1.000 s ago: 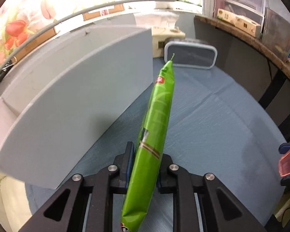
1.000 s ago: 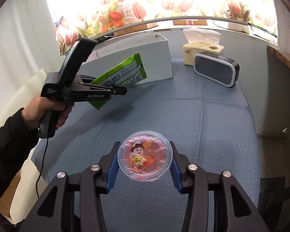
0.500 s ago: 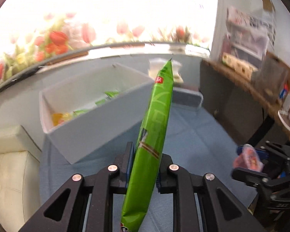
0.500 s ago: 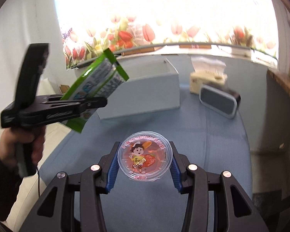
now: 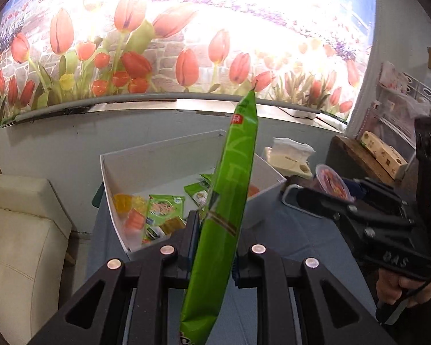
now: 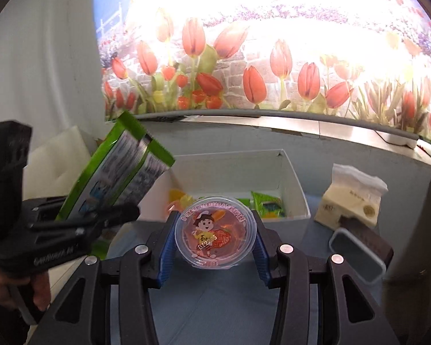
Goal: Organize snacks
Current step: 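Lower the green bar and jelly cup into the white box and open both grippers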
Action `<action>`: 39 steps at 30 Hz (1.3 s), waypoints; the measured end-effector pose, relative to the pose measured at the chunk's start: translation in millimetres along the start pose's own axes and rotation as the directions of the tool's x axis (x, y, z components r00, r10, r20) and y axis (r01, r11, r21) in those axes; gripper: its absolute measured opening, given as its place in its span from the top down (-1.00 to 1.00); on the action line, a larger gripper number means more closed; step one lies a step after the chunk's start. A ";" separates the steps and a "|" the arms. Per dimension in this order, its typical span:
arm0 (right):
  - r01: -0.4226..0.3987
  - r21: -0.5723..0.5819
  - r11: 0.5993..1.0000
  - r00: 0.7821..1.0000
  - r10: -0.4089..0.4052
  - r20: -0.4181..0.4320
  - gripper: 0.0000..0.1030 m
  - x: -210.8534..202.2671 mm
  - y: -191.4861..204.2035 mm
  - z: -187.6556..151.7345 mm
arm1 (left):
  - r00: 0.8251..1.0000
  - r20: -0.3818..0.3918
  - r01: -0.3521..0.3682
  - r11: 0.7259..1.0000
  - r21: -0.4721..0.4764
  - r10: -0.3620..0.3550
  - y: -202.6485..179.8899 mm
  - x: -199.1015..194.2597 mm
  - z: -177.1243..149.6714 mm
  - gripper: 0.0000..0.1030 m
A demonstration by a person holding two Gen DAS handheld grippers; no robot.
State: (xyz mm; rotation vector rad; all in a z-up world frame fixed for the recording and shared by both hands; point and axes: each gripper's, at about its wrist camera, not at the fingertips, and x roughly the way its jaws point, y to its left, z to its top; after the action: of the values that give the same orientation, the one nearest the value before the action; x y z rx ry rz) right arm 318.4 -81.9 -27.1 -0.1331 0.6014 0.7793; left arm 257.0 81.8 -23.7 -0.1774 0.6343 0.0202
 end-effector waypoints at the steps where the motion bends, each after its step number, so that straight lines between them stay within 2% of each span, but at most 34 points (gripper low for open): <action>1: 0.002 0.001 1.000 1.000 -0.002 -0.010 0.02 8.2 -1.5 6.8 | 1.000 -0.005 -0.002 1.000 -0.007 0.002 4.6 6.4 5.2 0.60; 5: 0.007 0.021 1.000 0.999 -0.006 -0.047 0.02 49.8 -10.3 34.9 | 1.000 -0.029 -0.002 0.999 -0.038 0.001 23.6 33.4 28.8 0.60; 9: 0.008 0.041 0.999 0.998 -0.005 -0.067 0.02 81.1 -19.2 54.4 | 0.998 -0.034 -0.045 0.998 -0.032 0.044 37.8 55.4 45.2 0.60; 12: 0.032 0.036 0.999 0.996 -0.029 -0.087 0.02 97.6 -22.9 60.4 | 0.998 -0.048 -0.052 0.998 -0.038 0.050 46.6 68.1 51.8 0.60; 20: 0.033 0.044 0.998 0.992 -0.028 -0.120 0.01 121.2 -30.0 61.7 | 0.995 -0.085 -0.054 0.998 -0.021 0.053 57.5 93.6 54.8 0.58; 21: 0.036 0.044 0.998 0.992 -0.030 -0.120 -0.05 121.8 -30.1 61.4 | 0.994 -0.088 -0.060 0.998 -0.011 0.058 56.9 95.5 54.6 0.38; 22: 0.035 0.048 0.998 0.993 -0.029 -0.118 -0.20 122.0 -31.3 61.0 | 0.993 -0.087 -0.074 0.997 -0.002 0.074 55.9 96.2 54.0 -0.11; 23: 0.035 0.058 0.998 0.993 -0.028 -0.115 -0.78 121.7 -32.7 61.3 | 0.993 -0.077 -0.086 0.996 0.006 0.087 55.2 95.5 53.0 -0.41; 24: 0.044 0.070 0.997 0.994 -0.037 -0.103 -1.00 119.5 -34.8 61.5 | 0.995 -0.052 -0.085 0.996 0.008 0.085 55.3 92.6 51.6 -0.95; 26: 0.048 0.097 0.994 0.997 -0.043 -0.059 -1.00 111.2 -40.4 62.6 | 0.996 -0.015 -0.089 0.996 0.007 0.089 56.2 87.6 49.8 -1.00; 29: 0.042 0.128 0.991 0.998 -0.037 -0.044 -1.00 104.3 -47.3 64.2 | 0.993 -0.053 -0.104 0.995 0.004 0.105 55.8 91.3 49.5 -1.00; 35: 0.069 0.145 0.987 0.998 -0.067 -0.019 -1.00 93.1 -52.8 64.0 | 0.994 -0.046 -0.102 0.995 -0.021 0.101 52.8 84.9 46.2 -1.00; 39: 0.094 0.141 0.986 0.996 -0.094 -0.006 -1.00 86.0 -53.5 61.0 | 0.991 0.020 -0.128 0.990 -0.058 0.129 51.3 69.4 43.3 -1.00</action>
State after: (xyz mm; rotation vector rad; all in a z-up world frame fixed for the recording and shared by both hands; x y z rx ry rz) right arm 431.2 -46.6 -30.0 -0.0308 0.6429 0.6429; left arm 334.6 137.3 -38.6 -0.1907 0.6211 0.1646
